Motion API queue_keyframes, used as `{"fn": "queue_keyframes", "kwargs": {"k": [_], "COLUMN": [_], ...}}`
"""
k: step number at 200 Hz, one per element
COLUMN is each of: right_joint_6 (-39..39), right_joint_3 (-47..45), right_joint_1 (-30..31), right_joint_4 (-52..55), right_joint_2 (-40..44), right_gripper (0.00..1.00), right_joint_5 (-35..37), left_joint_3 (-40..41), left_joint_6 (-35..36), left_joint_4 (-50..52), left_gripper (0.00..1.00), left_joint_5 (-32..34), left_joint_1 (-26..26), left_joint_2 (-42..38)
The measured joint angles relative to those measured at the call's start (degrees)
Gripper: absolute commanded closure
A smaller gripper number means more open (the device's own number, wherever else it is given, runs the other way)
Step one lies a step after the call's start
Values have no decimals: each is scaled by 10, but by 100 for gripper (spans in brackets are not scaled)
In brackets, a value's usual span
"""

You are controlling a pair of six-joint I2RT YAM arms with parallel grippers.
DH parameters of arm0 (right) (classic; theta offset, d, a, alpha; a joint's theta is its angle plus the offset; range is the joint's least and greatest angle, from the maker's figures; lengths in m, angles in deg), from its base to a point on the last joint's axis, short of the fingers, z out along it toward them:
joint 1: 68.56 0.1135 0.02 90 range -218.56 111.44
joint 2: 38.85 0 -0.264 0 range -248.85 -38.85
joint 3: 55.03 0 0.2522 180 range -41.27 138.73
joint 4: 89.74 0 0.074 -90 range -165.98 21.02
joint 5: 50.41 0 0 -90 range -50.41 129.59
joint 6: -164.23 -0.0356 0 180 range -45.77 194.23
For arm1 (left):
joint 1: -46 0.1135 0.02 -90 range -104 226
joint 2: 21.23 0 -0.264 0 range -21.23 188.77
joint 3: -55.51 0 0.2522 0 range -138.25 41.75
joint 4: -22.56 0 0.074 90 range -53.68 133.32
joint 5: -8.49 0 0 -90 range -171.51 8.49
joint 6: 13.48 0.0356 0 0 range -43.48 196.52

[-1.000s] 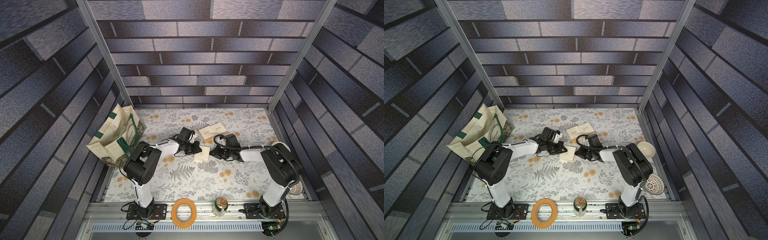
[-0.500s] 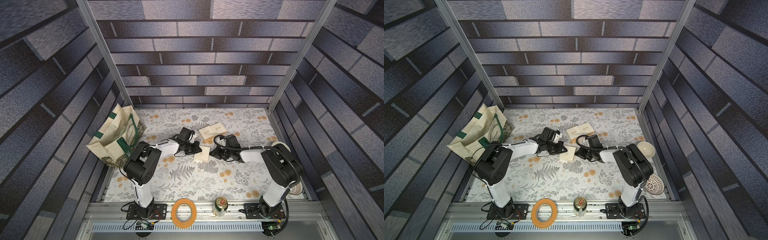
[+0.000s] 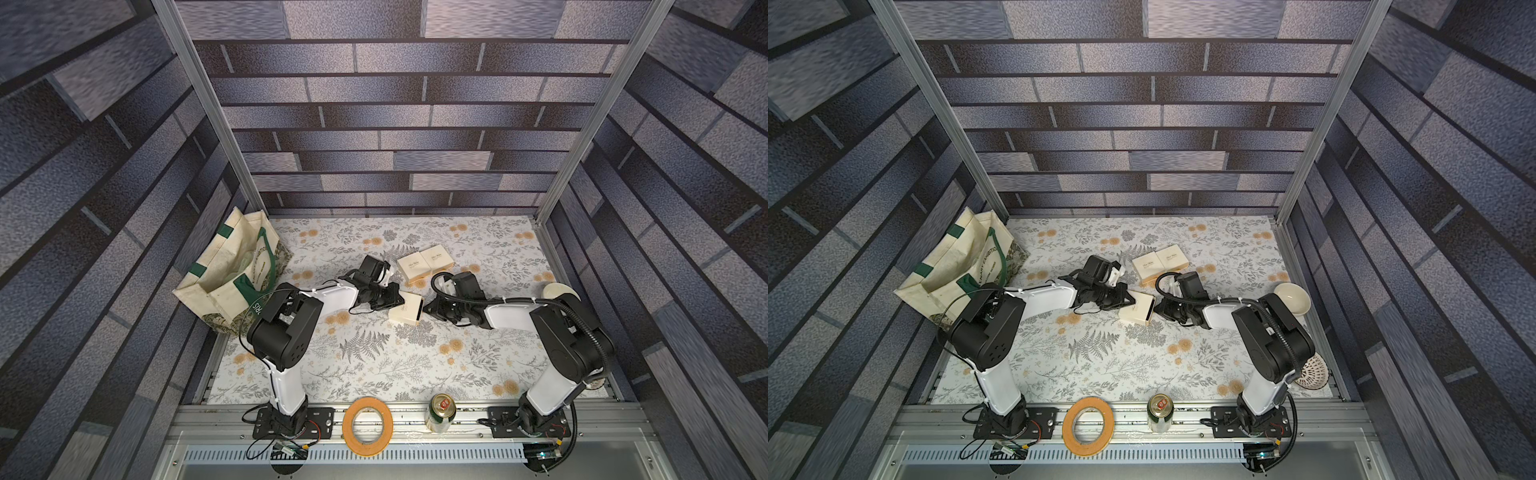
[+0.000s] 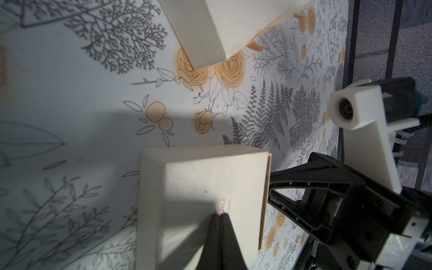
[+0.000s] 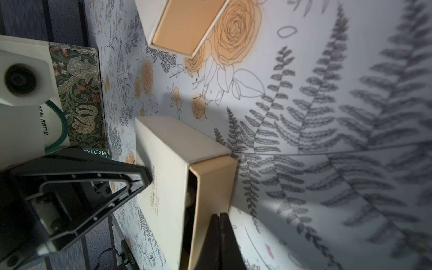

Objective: Take out the earrings from the drawer-style jewelry box
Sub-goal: Open the drawer in the jewelry box.

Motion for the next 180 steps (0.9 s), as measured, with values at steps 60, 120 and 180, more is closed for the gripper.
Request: {"fn": "queue_keyframes", "kwargs": {"k": [60, 120, 180], "right_joint_6": [19, 39, 48], "right_joint_3": [-26, -43, -43], "right_joint_1": [-23, -35, -37], "right_joint_4": [26, 40, 47], "right_joint_2": [36, 58, 58], "right_gripper": [100, 100, 100], "right_joint_5": [2, 3, -7], "left_joint_3": [0, 0, -29], "left_joint_6": [0, -5, 0], "left_joint_4": [-4, -5, 68], "left_gripper": [100, 100, 100], "left_joint_5": [-2, -1, 3], "left_joint_1": [0, 0, -16], "left_joint_2": [0, 0, -31]}}
